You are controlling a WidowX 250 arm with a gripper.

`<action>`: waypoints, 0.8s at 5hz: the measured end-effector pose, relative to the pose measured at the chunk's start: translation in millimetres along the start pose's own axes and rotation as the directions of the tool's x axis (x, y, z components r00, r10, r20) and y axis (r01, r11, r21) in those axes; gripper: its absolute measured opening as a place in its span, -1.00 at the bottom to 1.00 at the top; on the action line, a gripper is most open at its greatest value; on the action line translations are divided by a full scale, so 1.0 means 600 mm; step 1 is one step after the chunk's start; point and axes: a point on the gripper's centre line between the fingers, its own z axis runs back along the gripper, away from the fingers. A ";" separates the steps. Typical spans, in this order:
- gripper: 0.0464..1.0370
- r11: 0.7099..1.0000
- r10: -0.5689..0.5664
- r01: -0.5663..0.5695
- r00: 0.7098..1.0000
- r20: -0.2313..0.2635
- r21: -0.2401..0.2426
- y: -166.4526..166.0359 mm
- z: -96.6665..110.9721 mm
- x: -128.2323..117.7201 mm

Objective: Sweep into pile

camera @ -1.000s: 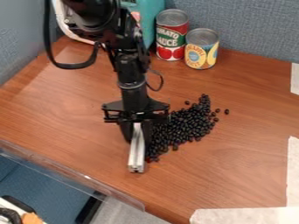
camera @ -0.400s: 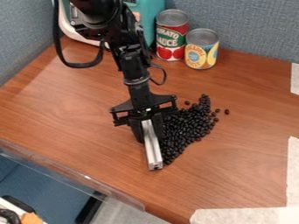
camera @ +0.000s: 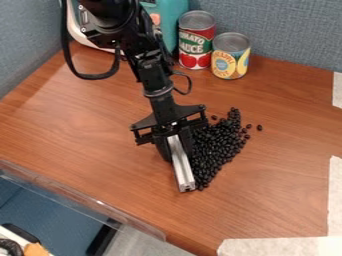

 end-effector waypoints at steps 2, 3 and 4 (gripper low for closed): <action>-0.35 0.998 -0.040 0.037 0.997 0.066 0.040 0.028 0.052 -0.007; -0.35 0.998 -0.048 0.045 0.992 0.116 0.031 0.053 0.095 -0.002; -0.35 0.994 -0.103 0.099 0.987 0.122 0.040 0.083 0.110 0.010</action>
